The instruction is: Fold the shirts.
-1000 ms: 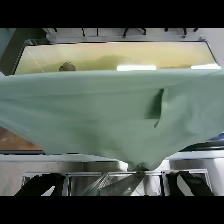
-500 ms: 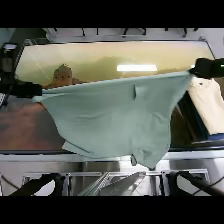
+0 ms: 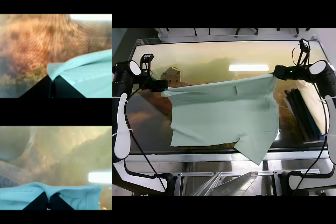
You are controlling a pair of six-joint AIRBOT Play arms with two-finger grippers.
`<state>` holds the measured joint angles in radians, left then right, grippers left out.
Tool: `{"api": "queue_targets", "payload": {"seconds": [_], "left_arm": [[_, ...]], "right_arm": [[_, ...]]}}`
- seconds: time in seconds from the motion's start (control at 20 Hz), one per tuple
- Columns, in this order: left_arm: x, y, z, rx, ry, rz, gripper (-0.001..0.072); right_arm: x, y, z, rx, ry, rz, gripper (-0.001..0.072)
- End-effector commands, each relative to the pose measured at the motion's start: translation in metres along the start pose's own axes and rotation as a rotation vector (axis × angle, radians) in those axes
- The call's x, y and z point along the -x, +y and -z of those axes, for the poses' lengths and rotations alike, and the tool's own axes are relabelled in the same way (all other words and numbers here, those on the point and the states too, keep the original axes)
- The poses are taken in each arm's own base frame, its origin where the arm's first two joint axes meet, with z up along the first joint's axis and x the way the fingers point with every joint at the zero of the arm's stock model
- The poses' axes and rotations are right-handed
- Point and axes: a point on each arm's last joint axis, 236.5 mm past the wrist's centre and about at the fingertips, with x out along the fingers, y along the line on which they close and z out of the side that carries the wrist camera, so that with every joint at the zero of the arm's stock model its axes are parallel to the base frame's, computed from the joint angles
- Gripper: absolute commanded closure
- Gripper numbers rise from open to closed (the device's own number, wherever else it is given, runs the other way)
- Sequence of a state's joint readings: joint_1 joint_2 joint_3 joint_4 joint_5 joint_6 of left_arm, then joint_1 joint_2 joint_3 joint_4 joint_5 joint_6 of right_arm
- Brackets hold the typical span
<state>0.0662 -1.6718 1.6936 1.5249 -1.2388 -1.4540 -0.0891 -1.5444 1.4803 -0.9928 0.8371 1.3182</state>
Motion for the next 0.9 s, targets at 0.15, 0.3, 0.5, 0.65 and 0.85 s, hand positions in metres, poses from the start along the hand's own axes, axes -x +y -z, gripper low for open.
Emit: {"api": "queue_targets", "payload": {"seconds": [0.15,0.3,0.5,0.65,0.85], "left_arm": [[-0.039,-0.002,0.034,0.001,0.149,0.016,0.0696],[-0.062,-0.011,0.089,0.012,0.313,0.049,0.0696],[-0.074,-0.025,0.133,0.011,0.427,0.081,0.0696],[-0.075,-0.033,0.129,-0.016,0.385,0.08,0.0695],[-0.067,-0.039,0.12,-0.019,0.364,0.093,0.0693]], "right_arm": [[-0.021,-0.034,0.05,-0.094,0.183,0.079,0.0689],[-0.028,-0.049,0.1,-0.139,0.378,0.107,0.0689],[-0.034,-0.054,0.138,-0.202,0.523,0.111,0.0689],[-0.034,-0.057,0.142,-0.258,0.533,0.138,0.0689],[-0.026,-0.058,0.153,-0.296,0.589,0.163,0.0666]]}}
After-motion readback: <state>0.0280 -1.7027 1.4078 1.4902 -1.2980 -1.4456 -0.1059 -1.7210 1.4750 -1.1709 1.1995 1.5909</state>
